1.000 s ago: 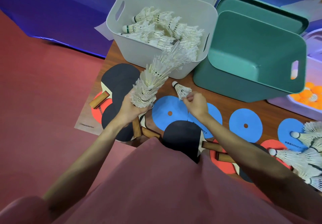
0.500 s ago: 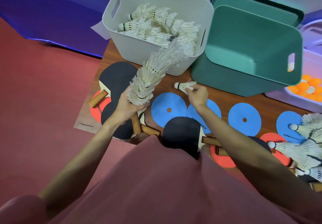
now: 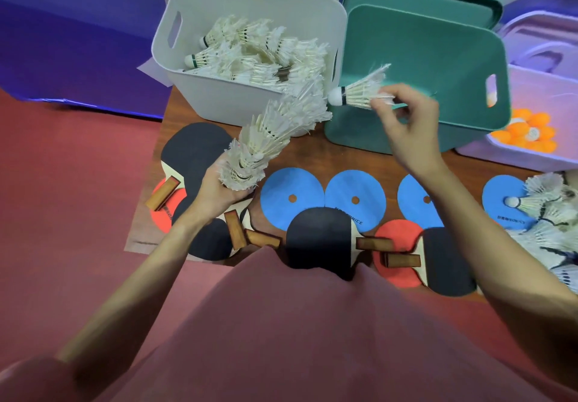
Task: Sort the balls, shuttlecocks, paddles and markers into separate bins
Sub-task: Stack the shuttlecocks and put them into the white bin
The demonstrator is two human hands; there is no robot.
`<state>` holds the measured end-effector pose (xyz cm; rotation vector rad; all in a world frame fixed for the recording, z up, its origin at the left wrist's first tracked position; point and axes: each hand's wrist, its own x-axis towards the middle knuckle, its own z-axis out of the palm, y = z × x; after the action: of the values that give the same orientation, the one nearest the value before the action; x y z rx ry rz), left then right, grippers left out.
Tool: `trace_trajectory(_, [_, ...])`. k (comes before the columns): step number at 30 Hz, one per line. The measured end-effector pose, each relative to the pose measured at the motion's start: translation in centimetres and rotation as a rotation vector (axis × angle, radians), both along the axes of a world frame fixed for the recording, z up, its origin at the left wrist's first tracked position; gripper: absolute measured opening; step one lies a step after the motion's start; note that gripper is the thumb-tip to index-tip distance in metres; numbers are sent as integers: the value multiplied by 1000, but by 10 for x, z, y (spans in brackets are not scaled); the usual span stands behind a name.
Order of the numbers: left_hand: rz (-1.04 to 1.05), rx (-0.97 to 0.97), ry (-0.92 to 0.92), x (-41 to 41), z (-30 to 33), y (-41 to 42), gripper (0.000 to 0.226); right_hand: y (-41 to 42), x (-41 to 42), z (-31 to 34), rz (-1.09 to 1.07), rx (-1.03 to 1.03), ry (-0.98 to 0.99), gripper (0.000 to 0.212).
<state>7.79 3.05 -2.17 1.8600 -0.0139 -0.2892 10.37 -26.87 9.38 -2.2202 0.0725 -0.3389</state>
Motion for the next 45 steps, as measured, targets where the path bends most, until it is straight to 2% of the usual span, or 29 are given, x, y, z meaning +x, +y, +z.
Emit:
trace_trajectory(7, [-66,81,-55,11,29,-3,60,13,17,4,319,33,175,9])
trace_trajectory(9, [-54,87,-89,21,52,-4,47,13,25,9,309,105,182,12])
trace_trajectory(11, [-23,134,-194,40,77,-3,47,11,39,16,274,173,175,16])
trace_trajectory(14, [38,292,-363,81,111,4,70,11,65,27,235,220,124,14])
trace_trajectory(17, [53,489,-395,131,132,12,68,13,91,35,200,303,113,39])
trace_trajectory(20, [-63,838,-354,184,139,14,64,16,114,29,181,273,180,49])
trace_trajectory(24, [-344,1079,-193,220,138,9,55,26,131,7,100,264,300,42])
trace_trajectory(29, [-581,1055,30,244,129,11,53,30,136,-6,114,216,414,34])
trace_trajectory(32, [-677,1041,125,251,126,13,53,31,140,-12,178,86,429,33])
trace_trajectory(34, [-710,1023,164,251,125,12,61,31,140,-16,216,-9,433,33])
trace_trajectory(36, [-733,939,224,252,124,14,74,28,141,-18,260,-72,457,32])
trace_trajectory(38, [-759,778,287,254,122,17,76,26,142,-18,312,-139,487,32])
trace_trajectory(41, [-761,619,231,255,118,19,61,25,143,-16,355,-241,493,36])
trace_trajectory(45, [-741,641,138,254,107,16,57,28,143,-15,360,-328,483,39])
